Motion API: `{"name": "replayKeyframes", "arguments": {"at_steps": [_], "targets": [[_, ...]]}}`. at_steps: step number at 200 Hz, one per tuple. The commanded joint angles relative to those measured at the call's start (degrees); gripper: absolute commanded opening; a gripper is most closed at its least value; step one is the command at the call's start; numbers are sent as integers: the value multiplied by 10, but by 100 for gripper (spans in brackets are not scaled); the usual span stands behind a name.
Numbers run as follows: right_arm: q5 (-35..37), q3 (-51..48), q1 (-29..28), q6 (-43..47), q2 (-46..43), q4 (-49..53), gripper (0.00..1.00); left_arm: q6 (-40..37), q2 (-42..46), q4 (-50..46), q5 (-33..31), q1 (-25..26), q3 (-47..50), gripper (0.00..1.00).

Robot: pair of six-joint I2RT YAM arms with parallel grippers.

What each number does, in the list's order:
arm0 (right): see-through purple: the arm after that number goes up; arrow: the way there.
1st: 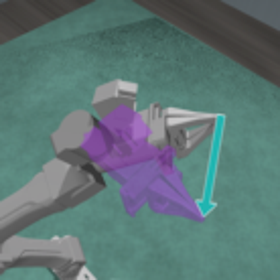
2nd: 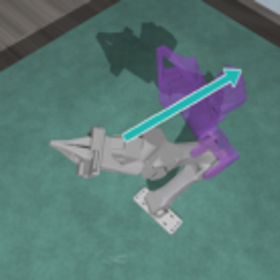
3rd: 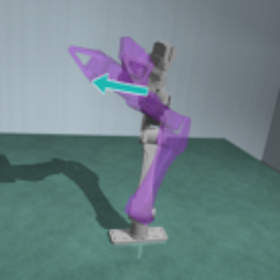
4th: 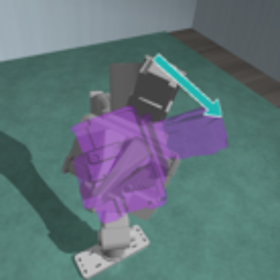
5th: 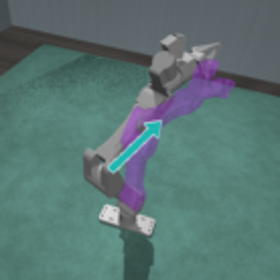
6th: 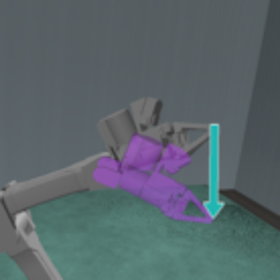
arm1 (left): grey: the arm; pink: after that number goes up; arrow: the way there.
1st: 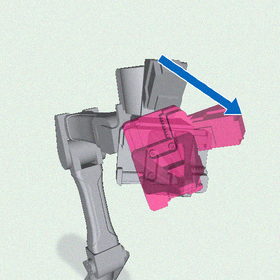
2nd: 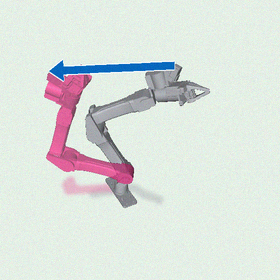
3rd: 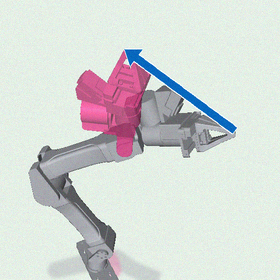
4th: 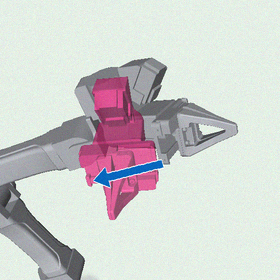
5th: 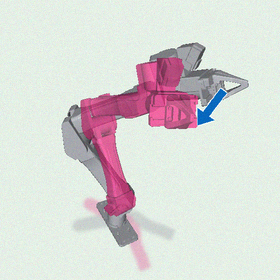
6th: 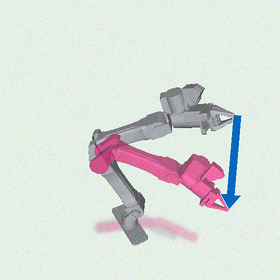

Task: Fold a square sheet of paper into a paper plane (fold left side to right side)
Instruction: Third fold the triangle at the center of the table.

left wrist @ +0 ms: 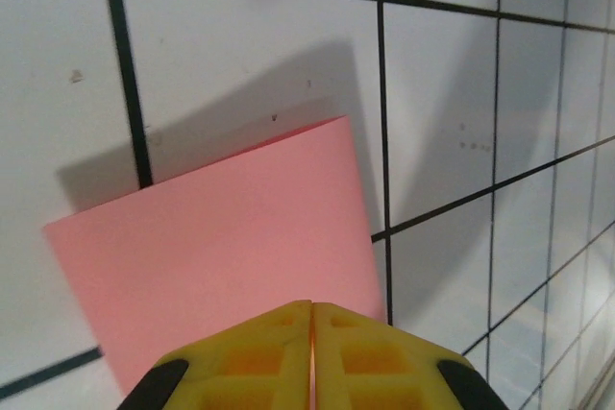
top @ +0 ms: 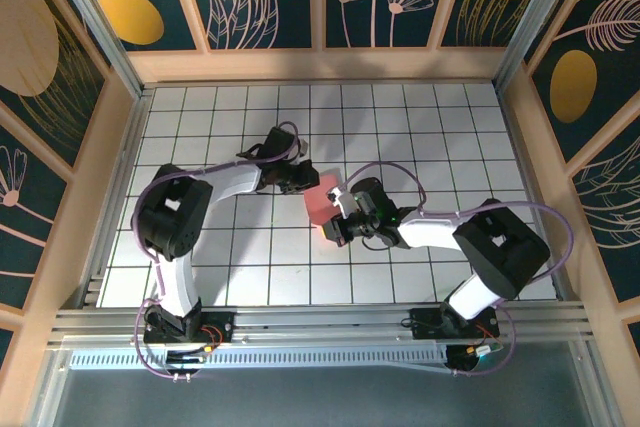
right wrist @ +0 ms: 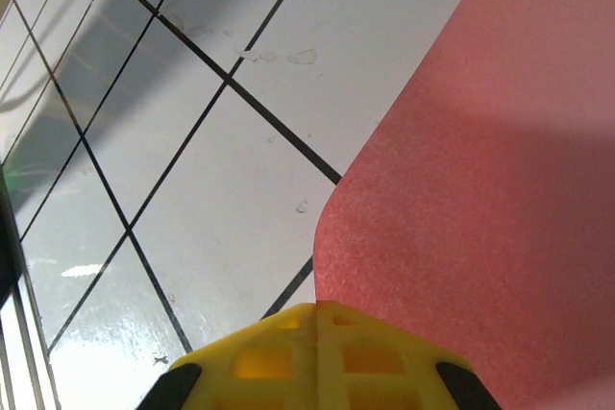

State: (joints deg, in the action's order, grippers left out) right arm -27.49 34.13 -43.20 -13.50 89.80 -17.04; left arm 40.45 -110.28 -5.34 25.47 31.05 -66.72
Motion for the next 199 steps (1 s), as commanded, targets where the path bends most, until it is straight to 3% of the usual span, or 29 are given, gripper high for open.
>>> {"name": "replayKeyframes", "arguments": {"at_steps": [1,46,94,138,199], "targets": [[-25,17,5,-17,11,-13,0,-40,-28,-32,2,14,-29,7],[-33,22,12,-29,14,-12,0,-59,-56,-49,-19,20,-34,0],[-34,38,23,-40,25,7,0,-90,-74,-78,-72,24,-31,0],[0,54,41,-42,24,46,0,-115,-85,-92,-109,28,-33,0],[60,73,58,-35,30,92,0,-113,-89,-85,-101,31,-32,0]]}}
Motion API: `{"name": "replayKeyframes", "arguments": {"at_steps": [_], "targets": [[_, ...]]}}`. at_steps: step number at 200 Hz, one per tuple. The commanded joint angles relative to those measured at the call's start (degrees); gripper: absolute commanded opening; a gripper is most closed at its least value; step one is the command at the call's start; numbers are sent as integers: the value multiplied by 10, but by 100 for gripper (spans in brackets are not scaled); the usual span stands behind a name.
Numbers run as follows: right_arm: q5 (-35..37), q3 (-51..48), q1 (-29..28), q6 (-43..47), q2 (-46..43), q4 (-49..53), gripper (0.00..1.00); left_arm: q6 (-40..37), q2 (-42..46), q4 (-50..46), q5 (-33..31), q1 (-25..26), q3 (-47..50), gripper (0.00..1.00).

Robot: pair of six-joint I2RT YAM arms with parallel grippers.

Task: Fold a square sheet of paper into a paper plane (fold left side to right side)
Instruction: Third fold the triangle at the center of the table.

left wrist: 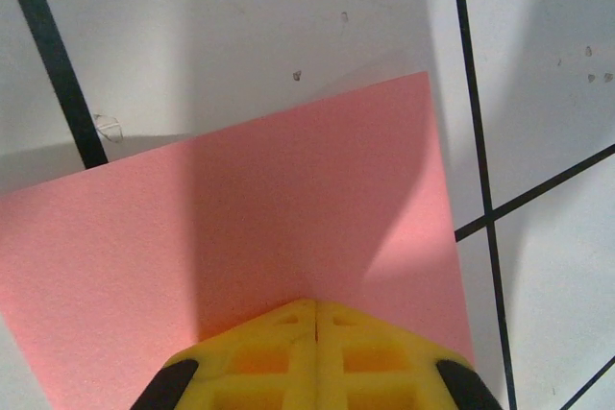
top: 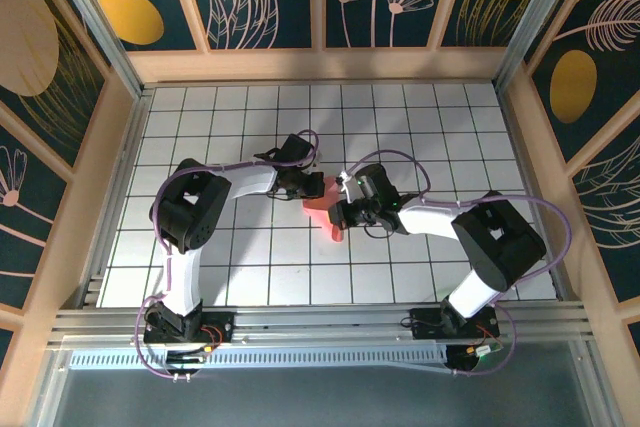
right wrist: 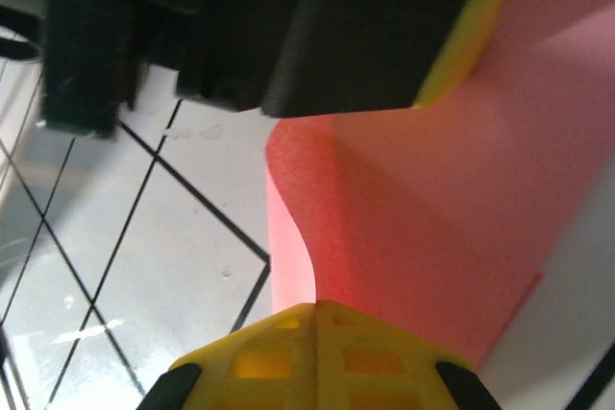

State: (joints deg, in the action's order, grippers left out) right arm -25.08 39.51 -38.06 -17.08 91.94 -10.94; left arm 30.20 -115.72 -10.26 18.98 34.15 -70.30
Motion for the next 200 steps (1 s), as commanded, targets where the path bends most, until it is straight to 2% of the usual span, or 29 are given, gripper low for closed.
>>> {"name": "replayKeyframes", "arguments": {"at_steps": [1,200], "targets": [[37,20,7,1,9,31,0,-10,-34,-35,-36,0,4,0],[53,45,19,7,46,27,0,-2,-38,-32,-32,2,5,0]]}}
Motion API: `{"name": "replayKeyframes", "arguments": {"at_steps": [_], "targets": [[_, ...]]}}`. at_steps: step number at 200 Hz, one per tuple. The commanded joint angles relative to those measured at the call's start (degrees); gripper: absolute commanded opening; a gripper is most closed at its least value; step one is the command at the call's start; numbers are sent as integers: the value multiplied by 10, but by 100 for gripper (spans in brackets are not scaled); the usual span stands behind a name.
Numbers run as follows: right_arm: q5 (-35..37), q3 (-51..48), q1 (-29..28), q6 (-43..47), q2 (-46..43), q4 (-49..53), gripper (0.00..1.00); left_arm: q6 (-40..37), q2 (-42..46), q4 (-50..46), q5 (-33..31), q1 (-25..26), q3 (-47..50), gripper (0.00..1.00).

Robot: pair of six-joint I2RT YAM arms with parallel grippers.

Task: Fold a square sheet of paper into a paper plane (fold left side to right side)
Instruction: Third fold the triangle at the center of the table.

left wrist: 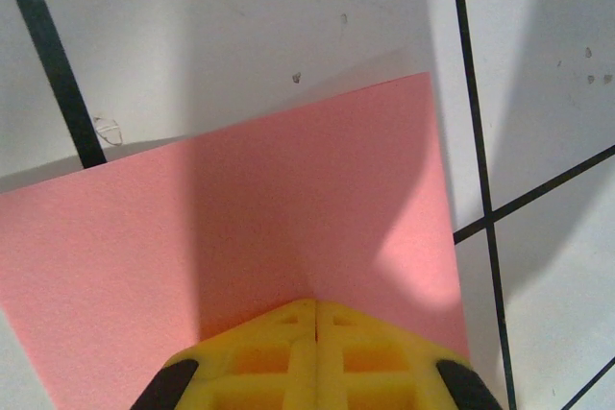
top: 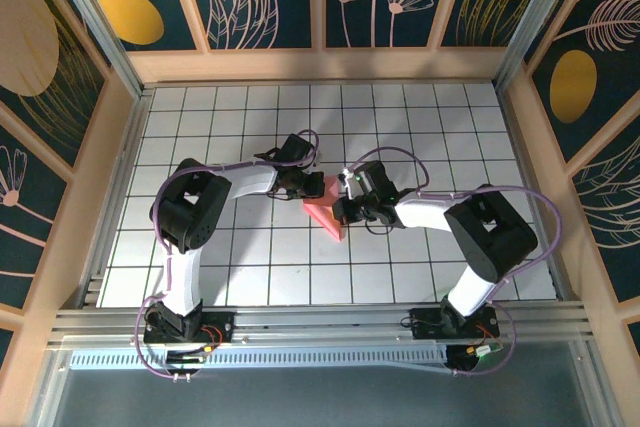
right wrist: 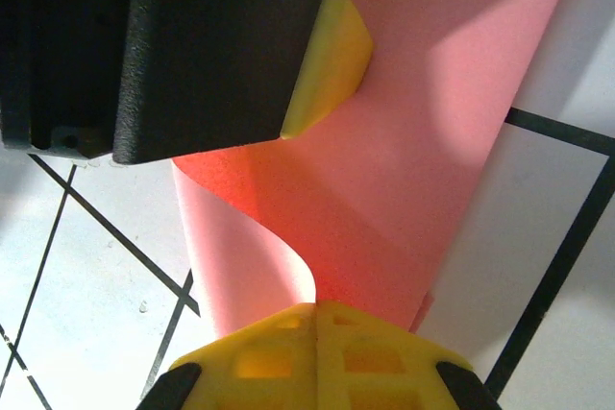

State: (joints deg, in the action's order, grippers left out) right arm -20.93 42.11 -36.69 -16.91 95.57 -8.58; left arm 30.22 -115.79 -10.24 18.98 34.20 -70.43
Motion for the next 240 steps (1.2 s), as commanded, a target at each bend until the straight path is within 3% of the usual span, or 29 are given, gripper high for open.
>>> {"name": "replayKeyframes", "arguments": {"at_steps": [1,174,240], "targets": [[11,19,5,6,11,4,0,-2,-37,-32,-33,2,6,0],[25,25,5,8,45,12,0,-1,-37,-31,-34,2,1,0],[19,19,6,6,9,13,0,0,-40,-32,-38,1,3,0]]}}
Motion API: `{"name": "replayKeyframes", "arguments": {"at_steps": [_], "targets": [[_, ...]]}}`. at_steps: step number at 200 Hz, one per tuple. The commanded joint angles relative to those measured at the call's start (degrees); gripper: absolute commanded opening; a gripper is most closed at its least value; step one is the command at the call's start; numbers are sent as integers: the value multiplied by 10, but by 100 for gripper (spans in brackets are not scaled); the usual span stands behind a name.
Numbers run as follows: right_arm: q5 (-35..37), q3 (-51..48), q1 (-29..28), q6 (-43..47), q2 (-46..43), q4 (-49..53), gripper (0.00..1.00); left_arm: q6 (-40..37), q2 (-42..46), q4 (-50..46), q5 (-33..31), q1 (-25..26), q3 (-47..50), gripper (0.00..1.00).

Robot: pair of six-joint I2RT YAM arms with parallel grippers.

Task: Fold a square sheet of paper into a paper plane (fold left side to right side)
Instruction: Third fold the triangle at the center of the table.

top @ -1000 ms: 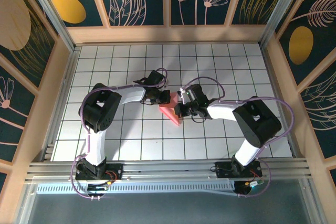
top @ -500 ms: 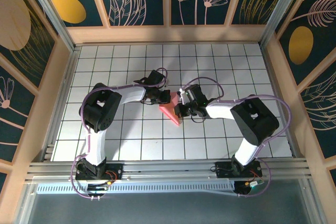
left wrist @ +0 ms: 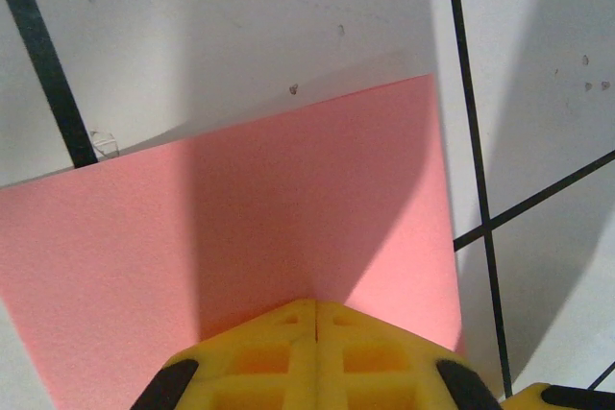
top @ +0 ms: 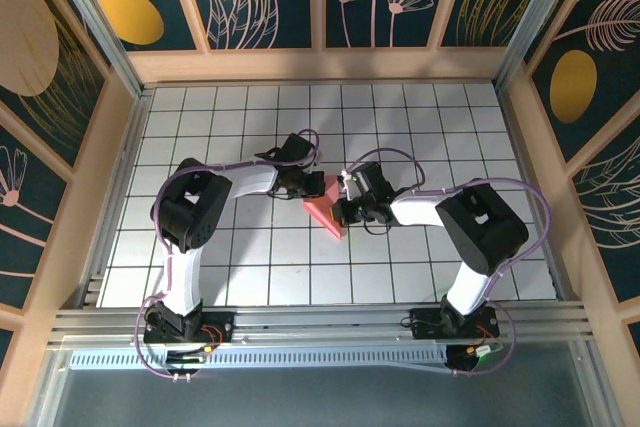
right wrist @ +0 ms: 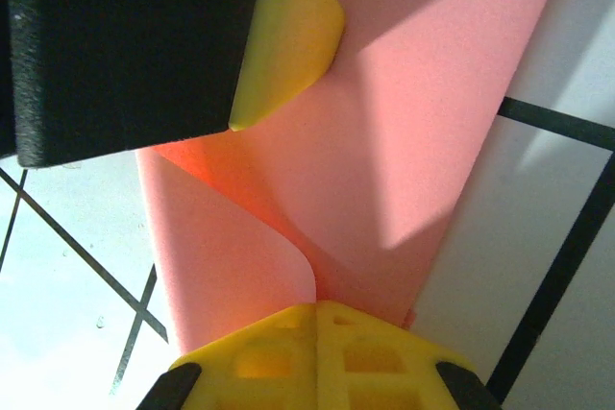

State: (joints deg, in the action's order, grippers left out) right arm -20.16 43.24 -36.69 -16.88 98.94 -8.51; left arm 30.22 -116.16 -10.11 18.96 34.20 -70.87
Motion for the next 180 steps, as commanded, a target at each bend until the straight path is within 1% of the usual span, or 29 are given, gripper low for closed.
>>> {"name": "replayKeyframes", "arguments": {"at_steps": [1,51,180], "targets": [[11,7,6,7,-25,12,0,0,-36,-33,-38,1,8,0],[22,-1,5,9,-41,16,0,1,-36,-33,-38,2,6,0],[19,12,5,10,0,4,0,1,-35,-34,-38,1,6,0]]}}
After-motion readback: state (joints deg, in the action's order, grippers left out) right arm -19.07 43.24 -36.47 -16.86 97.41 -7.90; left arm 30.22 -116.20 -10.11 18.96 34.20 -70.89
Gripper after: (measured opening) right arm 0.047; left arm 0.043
